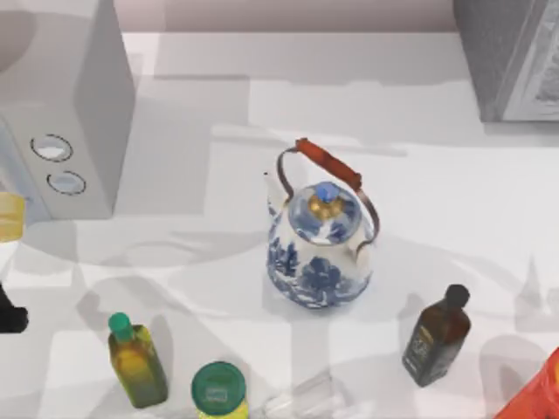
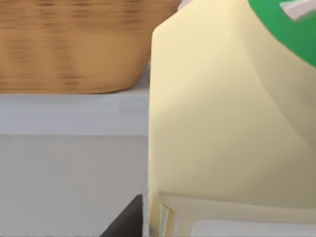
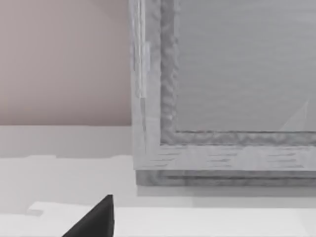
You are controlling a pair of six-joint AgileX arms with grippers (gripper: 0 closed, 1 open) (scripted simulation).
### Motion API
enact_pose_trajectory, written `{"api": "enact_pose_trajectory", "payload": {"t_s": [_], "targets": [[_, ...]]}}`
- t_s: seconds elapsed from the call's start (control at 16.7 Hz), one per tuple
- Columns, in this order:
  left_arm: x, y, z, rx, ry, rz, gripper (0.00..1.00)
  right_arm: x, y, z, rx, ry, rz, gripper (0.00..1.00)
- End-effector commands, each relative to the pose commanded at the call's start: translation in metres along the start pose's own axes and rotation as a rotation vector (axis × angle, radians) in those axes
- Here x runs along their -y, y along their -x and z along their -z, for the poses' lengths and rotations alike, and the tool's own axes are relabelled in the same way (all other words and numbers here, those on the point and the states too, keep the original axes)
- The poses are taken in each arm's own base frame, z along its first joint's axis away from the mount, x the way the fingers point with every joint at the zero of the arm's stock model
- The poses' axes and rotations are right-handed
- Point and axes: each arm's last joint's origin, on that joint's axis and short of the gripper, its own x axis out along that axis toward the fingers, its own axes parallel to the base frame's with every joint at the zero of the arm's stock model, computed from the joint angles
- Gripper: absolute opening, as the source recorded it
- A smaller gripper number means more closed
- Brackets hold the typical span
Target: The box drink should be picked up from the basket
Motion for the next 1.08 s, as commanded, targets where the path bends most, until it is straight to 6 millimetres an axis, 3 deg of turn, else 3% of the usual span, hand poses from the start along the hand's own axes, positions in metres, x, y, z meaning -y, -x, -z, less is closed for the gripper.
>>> {"api": "enact_pose_trajectory", "payload": {"t_s": [0.48,1.08], "targets": [[0.0,-0.001,-0.001,-0.042,-0.031,0.019,0.0,0.0,0.0,0.0,0.0,0.0,0.0,1.0],[-0.004,-0.026,-0.044,-0.434,-0.245,0.375,0.0,0.0,0.0,0.0,0.0,0.0,0.0,1.0]]}}
